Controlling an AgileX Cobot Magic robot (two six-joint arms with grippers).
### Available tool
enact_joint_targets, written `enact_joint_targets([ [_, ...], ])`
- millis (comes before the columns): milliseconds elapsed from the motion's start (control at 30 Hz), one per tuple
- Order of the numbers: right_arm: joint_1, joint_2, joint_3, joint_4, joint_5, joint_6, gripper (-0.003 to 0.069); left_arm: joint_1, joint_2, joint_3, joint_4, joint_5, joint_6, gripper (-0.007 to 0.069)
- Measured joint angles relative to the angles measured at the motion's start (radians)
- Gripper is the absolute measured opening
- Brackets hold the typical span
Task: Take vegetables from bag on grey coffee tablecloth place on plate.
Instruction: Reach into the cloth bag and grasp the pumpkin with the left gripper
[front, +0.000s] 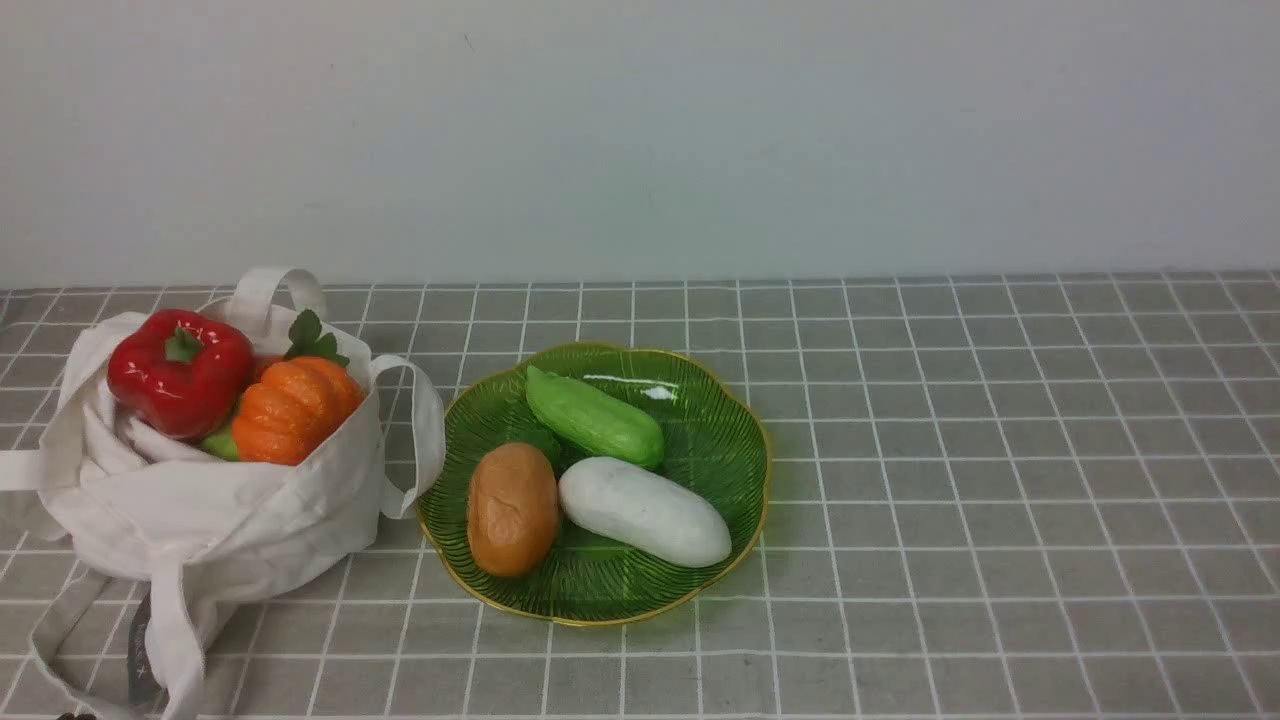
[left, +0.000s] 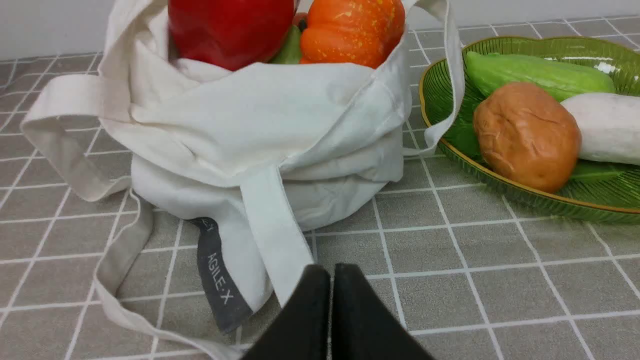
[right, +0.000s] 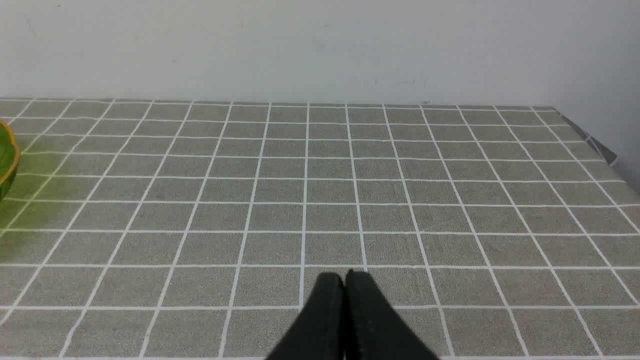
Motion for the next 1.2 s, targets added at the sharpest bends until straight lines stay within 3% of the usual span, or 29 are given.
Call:
enact_joint_targets([
  [1067, 0.0, 0.0, 0.0, 0.0, 0.0, 0.0, -0.0013, 0.0, 0.0, 0.0, 0.024, -0.004, 0.0, -0.0004],
  [1200, 0.0, 0.0, 0.0, 0.0, 0.0, 0.0, -0.0013, 0.0, 0.0, 0.0, 0.006, -0.06, -0.046, -0.0004],
])
